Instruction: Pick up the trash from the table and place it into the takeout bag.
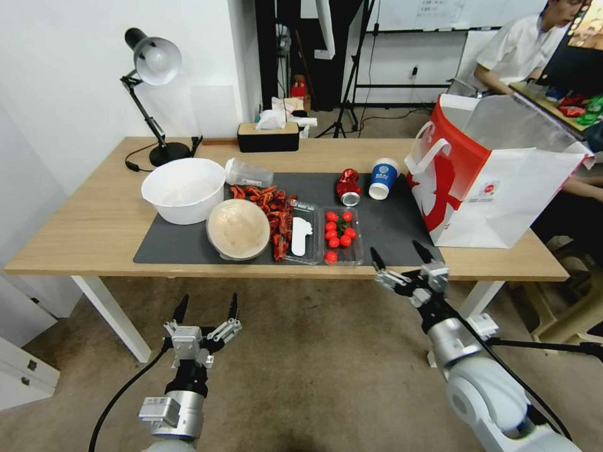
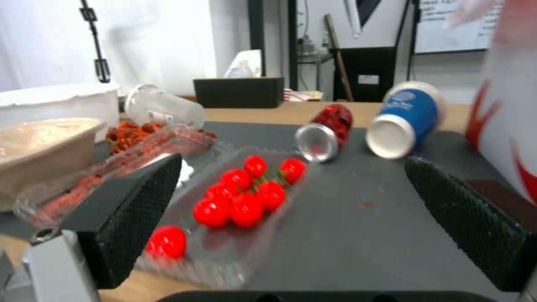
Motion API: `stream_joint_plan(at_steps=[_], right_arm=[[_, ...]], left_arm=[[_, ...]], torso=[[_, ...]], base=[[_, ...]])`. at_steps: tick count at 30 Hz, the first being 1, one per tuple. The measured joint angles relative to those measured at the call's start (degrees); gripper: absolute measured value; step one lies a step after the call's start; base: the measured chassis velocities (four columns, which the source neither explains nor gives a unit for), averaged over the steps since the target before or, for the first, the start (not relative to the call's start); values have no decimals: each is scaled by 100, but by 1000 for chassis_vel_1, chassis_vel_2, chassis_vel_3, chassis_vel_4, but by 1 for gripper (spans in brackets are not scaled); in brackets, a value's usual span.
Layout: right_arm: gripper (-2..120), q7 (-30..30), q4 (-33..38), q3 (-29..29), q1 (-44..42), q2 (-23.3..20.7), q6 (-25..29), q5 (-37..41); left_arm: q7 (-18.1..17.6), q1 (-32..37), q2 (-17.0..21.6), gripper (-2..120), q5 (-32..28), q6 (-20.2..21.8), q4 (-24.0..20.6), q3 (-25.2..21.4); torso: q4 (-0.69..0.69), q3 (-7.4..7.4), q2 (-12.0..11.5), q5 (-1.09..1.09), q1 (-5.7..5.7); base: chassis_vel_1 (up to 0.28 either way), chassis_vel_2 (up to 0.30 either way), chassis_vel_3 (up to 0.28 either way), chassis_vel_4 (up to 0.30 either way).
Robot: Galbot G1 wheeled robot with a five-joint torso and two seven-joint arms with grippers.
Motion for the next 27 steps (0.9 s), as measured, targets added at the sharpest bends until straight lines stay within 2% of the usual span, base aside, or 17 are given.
stream_joint_plan(at_steps=[4,10,12,22,25,27], right_arm=[[100,383,-197,-553,752,-237,-340,246],[100,673,-381,-901,1326,-375,-603,466],[100,1062,-639,-1342,2034,-458,-927,743],[100,1993,-1098,-2047,3207,-368,-1605,1291],[100,2668,-1237,-2325,3709,-255,-1968,1826],[100,2875,-1272,-2399,3867,-223,-2106,1977]], left_arm=[[-11,-66,-56,100,6,162,-84,14],[-17,-73,-92,100,15,205,-111,0],[-20,-11,-133,100,43,206,-114,-30],[-23,111,-193,100,59,173,-112,-120],[-24,104,-206,100,49,164,-102,-108],[-26,98,-215,100,47,164,-102,-100]], torso=[[2,0,0,0,0],[2,0,0,-1,0],[2,0,0,-1,0],[2,0,0,0,0],[1,1,0,0,0],[1,0,0,0,0]], base=[[0,0,0,0],[0,0,0,0],[0,0,0,0],[0,0,0,0],[0,0,0,0],[0,0,0,0]])
